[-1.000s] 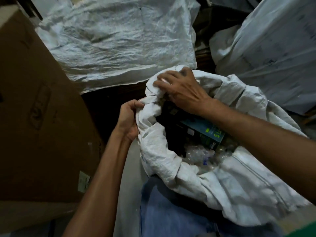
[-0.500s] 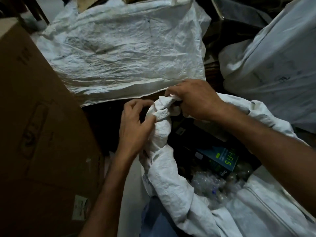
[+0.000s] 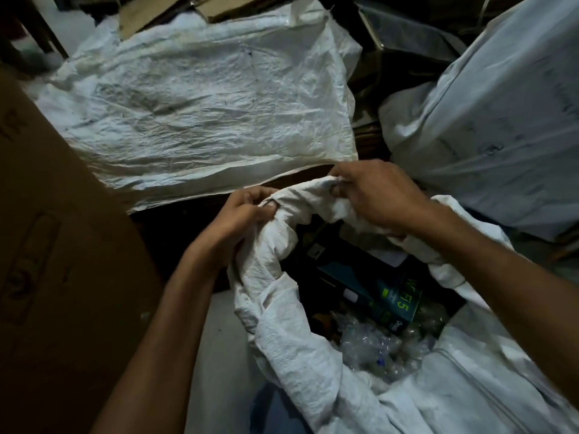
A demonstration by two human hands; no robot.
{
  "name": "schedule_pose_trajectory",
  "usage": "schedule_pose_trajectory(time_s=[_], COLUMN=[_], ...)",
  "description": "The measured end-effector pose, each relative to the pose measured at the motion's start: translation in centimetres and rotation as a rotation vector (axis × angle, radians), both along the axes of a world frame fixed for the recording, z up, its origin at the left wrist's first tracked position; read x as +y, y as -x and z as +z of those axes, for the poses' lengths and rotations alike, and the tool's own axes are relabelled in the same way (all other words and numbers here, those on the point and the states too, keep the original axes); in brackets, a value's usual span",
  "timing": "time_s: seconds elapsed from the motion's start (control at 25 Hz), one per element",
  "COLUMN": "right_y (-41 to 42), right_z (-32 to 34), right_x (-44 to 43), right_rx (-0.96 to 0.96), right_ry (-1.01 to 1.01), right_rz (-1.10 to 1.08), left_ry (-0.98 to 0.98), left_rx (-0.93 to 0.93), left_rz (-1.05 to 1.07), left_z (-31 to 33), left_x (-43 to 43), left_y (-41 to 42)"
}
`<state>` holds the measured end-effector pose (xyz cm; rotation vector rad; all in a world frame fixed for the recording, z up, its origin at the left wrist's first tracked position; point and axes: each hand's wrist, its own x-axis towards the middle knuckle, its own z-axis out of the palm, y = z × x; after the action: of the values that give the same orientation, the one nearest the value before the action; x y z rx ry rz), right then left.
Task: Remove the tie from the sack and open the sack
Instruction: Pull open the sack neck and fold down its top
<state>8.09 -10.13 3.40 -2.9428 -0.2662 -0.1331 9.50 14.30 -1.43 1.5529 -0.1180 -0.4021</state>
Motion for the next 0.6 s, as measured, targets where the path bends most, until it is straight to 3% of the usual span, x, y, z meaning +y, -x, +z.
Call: schedule_pose_trajectory(time_s=[0.08,0.2,0.24,0.36,0.44,0.6], right_y=[-3.2,-7.6,-8.8,-10.7,-9.9,-2.0], right_z=[1.3,2.9,3.1,2.8,3.0,0.7], right_x=[-1.3,-3.7,-4.4,-5.5,-5.3,-3.8], right_rx=[0.141,0.456,0.536,0.640,0.457,-0.356], right_ry=[-0.079,-0.279,-0.359,-0.461,-0.407,0.084], right_rz=[0.038,0.070,0.055,0.021,-0.009,-0.108], left_ry=[-0.126,-0.784,-0.883,-0.993,-1.061,-1.019], left_rx=[-0.109,-0.699,-0.833,-0.836,-0.847,-0.680], left_rz=[0.021,0.055,0.028,-0.106,-0.056,0.033], left_z=[-0.2,0.8,1.8,4.0,3.8,3.0], left_x=[0.1,-1.0,-2.2,-6.9,-9.3,-10.1], left_y=[-0.7,-1.7,-1.7,-2.9,-4.5,-7.7])
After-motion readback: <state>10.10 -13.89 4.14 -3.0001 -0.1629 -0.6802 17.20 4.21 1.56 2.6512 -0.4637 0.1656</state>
